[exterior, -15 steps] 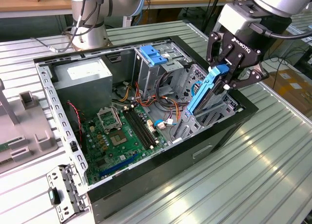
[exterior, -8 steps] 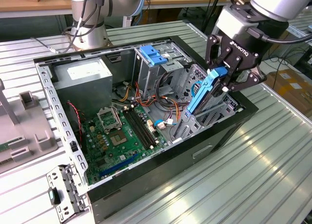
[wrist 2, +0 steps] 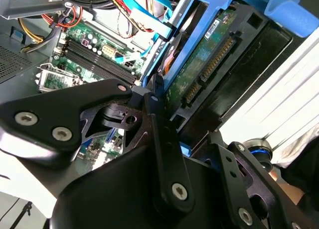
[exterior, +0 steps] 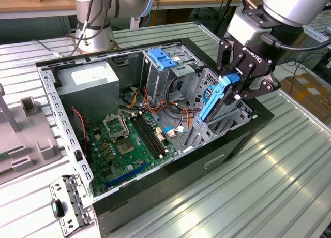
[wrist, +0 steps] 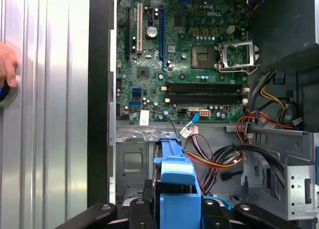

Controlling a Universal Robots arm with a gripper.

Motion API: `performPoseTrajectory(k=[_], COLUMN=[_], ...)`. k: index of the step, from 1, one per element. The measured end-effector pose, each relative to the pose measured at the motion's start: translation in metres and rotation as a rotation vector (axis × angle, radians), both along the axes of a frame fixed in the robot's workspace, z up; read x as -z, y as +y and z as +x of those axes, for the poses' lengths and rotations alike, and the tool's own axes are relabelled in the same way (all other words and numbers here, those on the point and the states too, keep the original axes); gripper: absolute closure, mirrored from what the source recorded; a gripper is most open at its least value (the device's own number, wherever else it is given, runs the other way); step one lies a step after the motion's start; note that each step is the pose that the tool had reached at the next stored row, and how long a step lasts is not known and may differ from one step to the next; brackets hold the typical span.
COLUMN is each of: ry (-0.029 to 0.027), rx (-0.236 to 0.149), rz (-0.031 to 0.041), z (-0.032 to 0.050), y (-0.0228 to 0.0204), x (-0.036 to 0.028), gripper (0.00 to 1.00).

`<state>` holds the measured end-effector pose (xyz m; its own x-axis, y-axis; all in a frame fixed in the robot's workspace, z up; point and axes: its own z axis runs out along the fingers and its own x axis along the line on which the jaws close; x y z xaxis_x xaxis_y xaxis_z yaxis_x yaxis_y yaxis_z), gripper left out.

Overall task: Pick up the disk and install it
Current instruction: 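Insert the disk into the insertion slot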

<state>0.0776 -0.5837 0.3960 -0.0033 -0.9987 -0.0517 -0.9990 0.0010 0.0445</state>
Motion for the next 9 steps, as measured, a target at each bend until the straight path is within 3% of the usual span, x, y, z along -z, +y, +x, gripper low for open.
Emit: performPoseTrajectory(k=[5,7,9], ry=[0.0,0.0,0.0], rx=[0.0,0.0,0.0], rz=[-0.0002,-0.0002,0.0001], z=[0.0,0.0,0.0], y=[0.0,0.0,0.0], x=[0.0003,0.0004,0.0006], gripper=[0.64,0.56,0.56])
